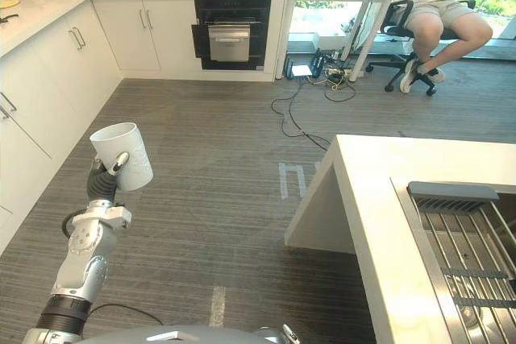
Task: Walk over to the sink, pick up the cup, carry it to the dishwasher, place the cup inside the dishwasher, then close the dishwasher door
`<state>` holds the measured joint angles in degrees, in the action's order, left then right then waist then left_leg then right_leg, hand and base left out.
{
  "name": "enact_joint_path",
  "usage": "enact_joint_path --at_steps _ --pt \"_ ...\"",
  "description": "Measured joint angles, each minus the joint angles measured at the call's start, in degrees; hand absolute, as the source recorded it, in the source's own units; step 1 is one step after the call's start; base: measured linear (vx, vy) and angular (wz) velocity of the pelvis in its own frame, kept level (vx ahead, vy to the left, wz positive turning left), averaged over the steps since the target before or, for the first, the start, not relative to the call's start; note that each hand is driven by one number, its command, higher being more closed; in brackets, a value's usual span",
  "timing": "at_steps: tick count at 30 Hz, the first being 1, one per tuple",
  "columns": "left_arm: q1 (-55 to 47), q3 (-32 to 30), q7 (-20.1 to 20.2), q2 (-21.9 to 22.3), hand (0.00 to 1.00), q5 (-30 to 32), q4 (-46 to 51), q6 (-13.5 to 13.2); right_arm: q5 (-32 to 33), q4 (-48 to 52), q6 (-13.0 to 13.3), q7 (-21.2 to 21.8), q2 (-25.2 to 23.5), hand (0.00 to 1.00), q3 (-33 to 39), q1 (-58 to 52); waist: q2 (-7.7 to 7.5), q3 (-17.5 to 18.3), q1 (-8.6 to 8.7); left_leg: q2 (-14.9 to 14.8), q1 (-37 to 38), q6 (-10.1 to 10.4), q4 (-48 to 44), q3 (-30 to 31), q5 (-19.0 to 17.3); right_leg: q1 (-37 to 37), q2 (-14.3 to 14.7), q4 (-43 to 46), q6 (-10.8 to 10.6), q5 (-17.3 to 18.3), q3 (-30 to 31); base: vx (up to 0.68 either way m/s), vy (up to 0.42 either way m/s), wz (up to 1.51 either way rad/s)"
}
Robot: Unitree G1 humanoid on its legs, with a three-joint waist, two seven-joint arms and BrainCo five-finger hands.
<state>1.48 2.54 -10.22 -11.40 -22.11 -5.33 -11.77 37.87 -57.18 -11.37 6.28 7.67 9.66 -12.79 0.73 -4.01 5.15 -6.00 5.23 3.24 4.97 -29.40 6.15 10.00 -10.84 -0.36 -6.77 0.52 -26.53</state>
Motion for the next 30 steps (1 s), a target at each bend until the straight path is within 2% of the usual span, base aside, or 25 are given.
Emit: enact_joint_path --at_steps 5,10,14,18,24,29,30 --pt "0.0 0.0 -2.0 0.0 1.00 2.1 0.0 0.0 0.0 0.1 -0.1 -0.2 0.1 0.00 -1.5 0.1 -0.49 0.3 -0.22 0.0 -0.2 0.1 0.0 1.8 0.1 0.5 0.1 0.0 0.0 0.0 -0.9 0.01 -0.006 0.09" --pt "0.0 0.0 -2.1 0.0 1.00 2.2 0.0 0.0 0.1 0.1 -0.3 -0.3 0.3 0.00 -2.4 0.2 -0.54 0.3 -0.32 0.0 -0.2 0.2 0.0 2.8 0.2 0.8 0.2 0.0 0.1 0.1 -1.2 -0.01 -0.001 0.04" --pt "-0.2 0.3 -2.1 0.2 1.00 2.2 0.0 0.0 0.1 -0.4 -2.0 -0.1 0.8 0.00 -2.5 0.2 -0.85 0.5 -0.33 0.1 -0.3 0.2 0.0 3.7 0.3 1.0 0.2 0.1 0.2 0.4 -1.9 -0.01 0.001 0.07" --pt "-1.0 2.2 -1.8 0.3 1.00 2.2 0.0 0.1 -1.9 -4.6 0.0 3.5 0.6 0.00 0.3 0.9 -1.04 0.6 -0.82 0.3 -0.5 0.2 0.0 5.3 0.5 1.6 0.2 0.4 0.1 0.8 -2.9 0.01 -0.008 0.20" --pt "-2.5 2.9 -1.5 0.3 1.00 2.2 0.0 1.1 -2.2 -6.5 2.5 5.4 0.1 0.00 1.9 1.0 -1.06 0.7 -1.52 0.4 -1.2 0.1 0.0 6.8 0.6 1.9 0.2 0.7 0.1 1.4 -4.3 0.02 -0.013 0.14" --pt "-3.0 3.1 -1.5 0.3 1.00 2.2 0.0 2.0 -2.3 -6.8 2.8 5.7 0.1 0.00 1.7 1.2 -1.07 0.7 -1.48 0.4 -1.2 0.2 0.0 6.9 0.6 1.9 0.3 0.8 0.1 1.5 -4.3 0.00 0.000 0.00" --pt "-3.0 4.3 -1.6 0.3 1.00 2.2 0.0 2.0 -2.3 -6.8 2.4 5.7 1.0 0.00 -1.2 2.3 -0.95 0.1 -1.28 -0.5 -1.1 1.1 0.0 7.3 0.4 1.9 1.2 0.6 0.5 1.9 -4.0 0.00 0.000 0.00"
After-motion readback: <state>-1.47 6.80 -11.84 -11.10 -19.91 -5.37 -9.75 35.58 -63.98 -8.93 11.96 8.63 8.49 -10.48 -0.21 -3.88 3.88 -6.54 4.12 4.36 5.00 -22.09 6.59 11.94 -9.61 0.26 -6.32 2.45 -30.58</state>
